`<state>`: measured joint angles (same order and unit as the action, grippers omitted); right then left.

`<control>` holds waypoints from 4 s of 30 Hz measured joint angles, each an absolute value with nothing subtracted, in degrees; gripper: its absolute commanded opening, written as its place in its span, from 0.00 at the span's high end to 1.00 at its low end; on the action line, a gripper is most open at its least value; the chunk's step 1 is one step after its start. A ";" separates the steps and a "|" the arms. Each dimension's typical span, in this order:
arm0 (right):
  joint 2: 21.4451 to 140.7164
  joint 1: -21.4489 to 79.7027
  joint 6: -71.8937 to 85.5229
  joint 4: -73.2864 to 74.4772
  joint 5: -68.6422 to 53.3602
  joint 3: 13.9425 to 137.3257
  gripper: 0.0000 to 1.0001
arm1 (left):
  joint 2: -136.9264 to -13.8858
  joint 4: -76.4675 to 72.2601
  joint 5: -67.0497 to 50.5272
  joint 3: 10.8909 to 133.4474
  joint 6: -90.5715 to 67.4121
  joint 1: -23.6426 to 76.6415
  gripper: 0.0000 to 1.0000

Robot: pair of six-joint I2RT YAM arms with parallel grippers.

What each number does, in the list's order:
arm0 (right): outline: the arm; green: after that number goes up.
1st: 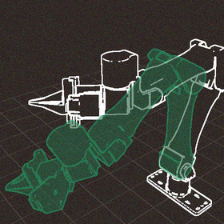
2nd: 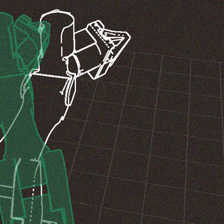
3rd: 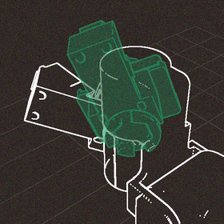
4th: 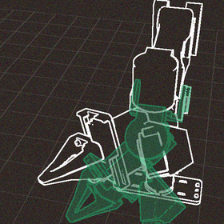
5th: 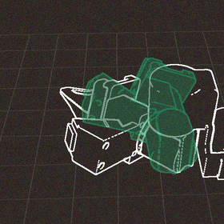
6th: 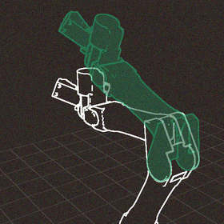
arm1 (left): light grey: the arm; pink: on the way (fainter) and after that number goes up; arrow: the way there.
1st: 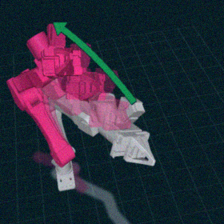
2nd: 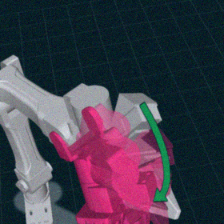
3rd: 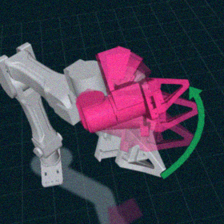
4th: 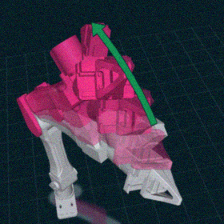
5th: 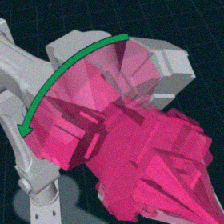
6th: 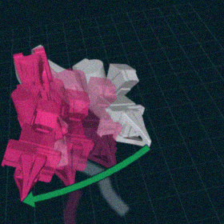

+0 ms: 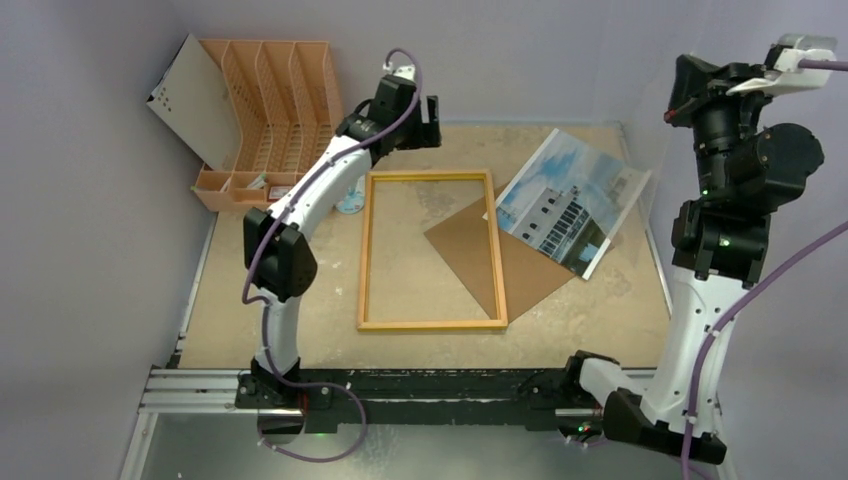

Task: Put the photo into the frame

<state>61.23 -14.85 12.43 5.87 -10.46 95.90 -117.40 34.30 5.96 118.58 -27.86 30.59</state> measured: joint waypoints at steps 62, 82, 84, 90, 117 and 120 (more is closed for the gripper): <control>72.29 -3.70 60.62 -21.52 -39.88 99.48 1.00 | -93.17 -73.23 -47.72 77.80 -80.01 19.27 1.00; 64.40 -3.64 48.49 -31.27 -58.92 85.10 0.48 | -79.57 -54.46 -47.55 88.71 -69.54 18.00 1.00; 64.03 -3.64 48.47 -33.47 -61.25 83.09 0.56 | -79.05 -53.19 -47.05 89.82 -68.79 18.00 1.00; 63.99 -3.64 50.50 -38.52 -65.12 78.46 0.61 | -80.14 -48.23 -45.58 90.00 -67.33 17.39 1.00; 62.30 -3.55 48.69 -23.94 -53.08 69.45 1.00 | -79.11 9.45 -19.35 82.32 -38.94 11.62 0.12; 63.92 -2.90 48.77 -20.34 -50.04 67.13 1.00 | -79.11 15.92 -14.41 75.05 -35.20 11.60 0.19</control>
